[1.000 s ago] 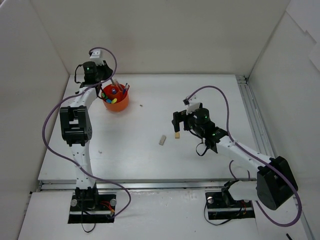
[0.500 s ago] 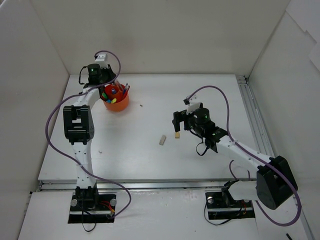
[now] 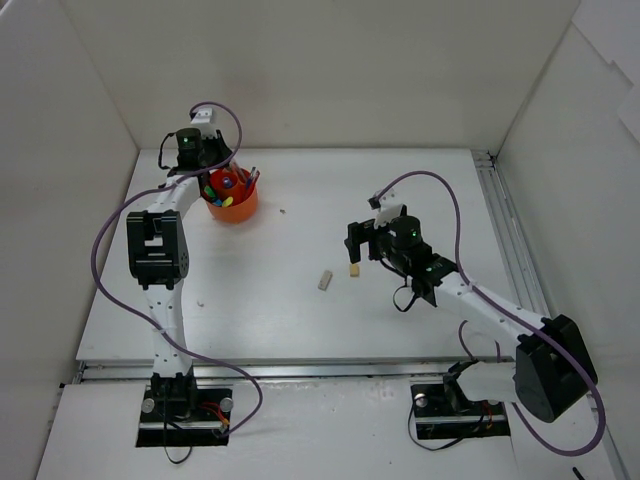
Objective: Sort the stationery into containers
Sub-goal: Place the pen in the storage box.
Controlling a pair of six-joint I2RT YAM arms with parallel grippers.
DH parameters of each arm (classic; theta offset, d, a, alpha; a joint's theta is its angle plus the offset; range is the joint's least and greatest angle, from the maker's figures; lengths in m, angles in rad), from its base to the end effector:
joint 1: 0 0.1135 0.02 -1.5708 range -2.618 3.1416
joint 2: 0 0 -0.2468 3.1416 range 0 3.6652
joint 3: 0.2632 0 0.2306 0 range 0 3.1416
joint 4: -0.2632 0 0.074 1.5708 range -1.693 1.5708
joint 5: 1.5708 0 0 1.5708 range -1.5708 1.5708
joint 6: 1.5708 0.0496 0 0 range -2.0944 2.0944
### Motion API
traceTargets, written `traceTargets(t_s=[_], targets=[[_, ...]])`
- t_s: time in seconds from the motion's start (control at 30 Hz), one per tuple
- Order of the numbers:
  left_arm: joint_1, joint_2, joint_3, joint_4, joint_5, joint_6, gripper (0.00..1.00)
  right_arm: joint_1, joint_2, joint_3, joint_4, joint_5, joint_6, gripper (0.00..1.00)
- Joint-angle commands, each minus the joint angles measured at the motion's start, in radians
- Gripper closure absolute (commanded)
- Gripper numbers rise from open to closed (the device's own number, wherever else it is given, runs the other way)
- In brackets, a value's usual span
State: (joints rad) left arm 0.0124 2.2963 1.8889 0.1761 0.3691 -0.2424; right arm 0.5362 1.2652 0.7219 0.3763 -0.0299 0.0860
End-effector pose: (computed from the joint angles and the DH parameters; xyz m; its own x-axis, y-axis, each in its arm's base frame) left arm 0.5292 -0.0113 0.2374 -0.3040 -0.2277 -0.9251 0.2746 0.9089 -0.3139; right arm 0.2479 0.1490 0.2646 -0.1884 -0.0121 -0.9820 -0.5217 0.8484 0.0897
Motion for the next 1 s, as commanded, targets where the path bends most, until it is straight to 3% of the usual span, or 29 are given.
traceTargets(t_s=[0.0,0.23,0.53,0.83,0.93,0.97], targets=[[0.000,-0.054,0.032,0.026,0.008,0.009,0.97,-0.001,-0.052,0.011,0.052,0.021,0.008,0.02],[0.000,-0.073,0.006,0.020,-0.032,0.037,1.00,-0.005,-0.055,0.013,0.050,0.019,0.000,0.02],[-0.048,-0.118,-0.068,0.071,-0.271,0.137,1.00,-0.005,-0.052,0.013,0.058,0.015,0.001,0.02],[-0.057,-0.104,-0.053,0.034,-0.257,0.109,1.00,-0.005,-0.050,0.019,0.058,0.007,0.004,0.02],[-0.048,-0.107,-0.048,0.014,-0.233,0.080,0.84,-0.005,-0.053,0.021,0.055,0.004,0.003,0.02],[-0.048,-0.112,-0.050,0.008,-0.223,0.071,0.73,-0.008,-0.055,0.021,0.056,0.002,0.004,0.02]])
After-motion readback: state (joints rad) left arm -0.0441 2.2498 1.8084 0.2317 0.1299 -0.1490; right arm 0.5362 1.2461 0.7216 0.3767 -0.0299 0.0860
